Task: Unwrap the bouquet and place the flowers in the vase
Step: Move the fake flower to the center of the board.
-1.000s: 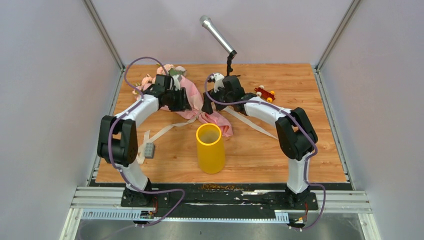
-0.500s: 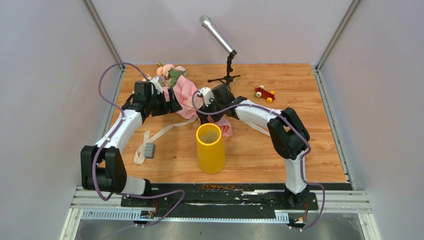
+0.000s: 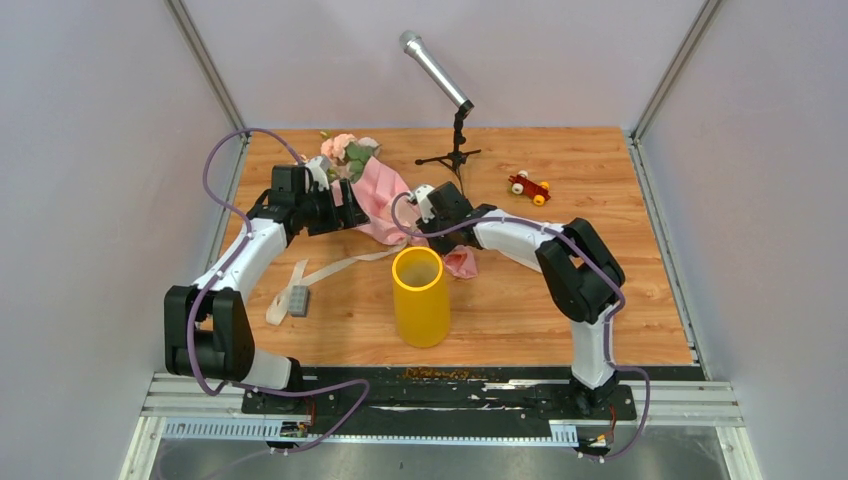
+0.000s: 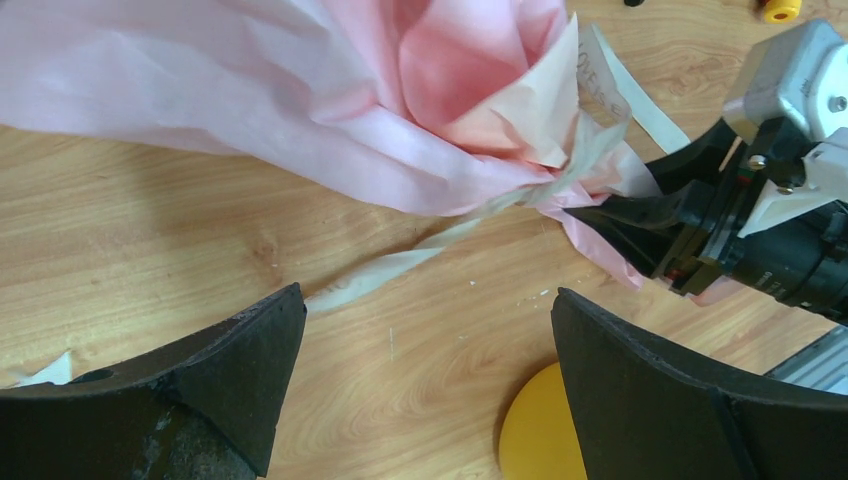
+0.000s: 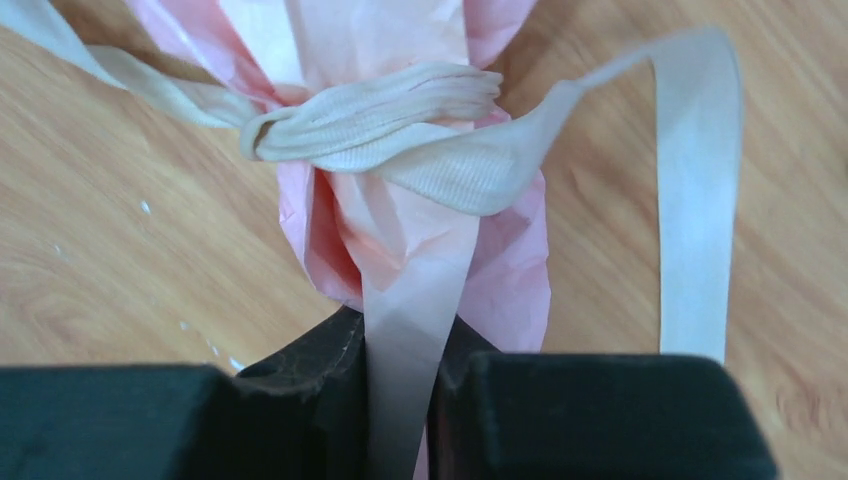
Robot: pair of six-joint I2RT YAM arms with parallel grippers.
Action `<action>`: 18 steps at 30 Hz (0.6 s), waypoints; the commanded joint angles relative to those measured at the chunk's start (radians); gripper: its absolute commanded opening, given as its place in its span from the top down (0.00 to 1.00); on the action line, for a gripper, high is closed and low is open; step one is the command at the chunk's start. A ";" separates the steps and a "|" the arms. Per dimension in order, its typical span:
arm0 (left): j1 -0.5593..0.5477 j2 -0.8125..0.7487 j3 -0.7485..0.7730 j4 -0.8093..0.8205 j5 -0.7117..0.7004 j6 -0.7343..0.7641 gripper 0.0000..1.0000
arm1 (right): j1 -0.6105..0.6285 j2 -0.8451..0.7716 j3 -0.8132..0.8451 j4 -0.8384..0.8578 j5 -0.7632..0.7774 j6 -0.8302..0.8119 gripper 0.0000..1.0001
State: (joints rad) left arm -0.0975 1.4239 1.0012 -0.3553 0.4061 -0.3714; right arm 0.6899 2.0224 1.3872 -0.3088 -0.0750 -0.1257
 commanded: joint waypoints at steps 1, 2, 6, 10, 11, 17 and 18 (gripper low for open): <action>-0.001 -0.005 0.018 0.020 0.019 0.016 0.01 | -0.030 -0.105 -0.120 -0.062 0.091 0.114 0.84; -0.001 -0.003 0.018 0.019 0.019 0.017 0.01 | -0.033 -0.124 -0.149 -0.068 0.115 0.134 0.85; -0.014 0.004 0.024 0.009 0.018 0.027 0.01 | -0.050 -0.223 -0.270 -0.075 0.146 0.227 0.86; -0.050 0.010 0.028 0.004 0.006 0.036 0.01 | -0.064 -0.319 -0.390 -0.094 0.159 0.307 0.86; -0.064 0.012 0.029 0.003 0.008 0.039 0.01 | -0.069 -0.355 -0.416 -0.101 0.163 0.336 0.86; -0.120 -0.002 0.036 0.008 0.015 0.070 0.01 | -0.107 -0.534 -0.577 -0.121 0.162 0.452 0.83; -0.128 -0.007 0.038 0.006 0.009 0.082 0.01 | -0.117 -0.574 -0.601 -0.121 0.156 0.468 0.83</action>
State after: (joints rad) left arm -0.1993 1.4330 1.0016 -0.3576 0.4122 -0.3431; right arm 0.6056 1.5620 0.8650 -0.3695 0.0582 0.2176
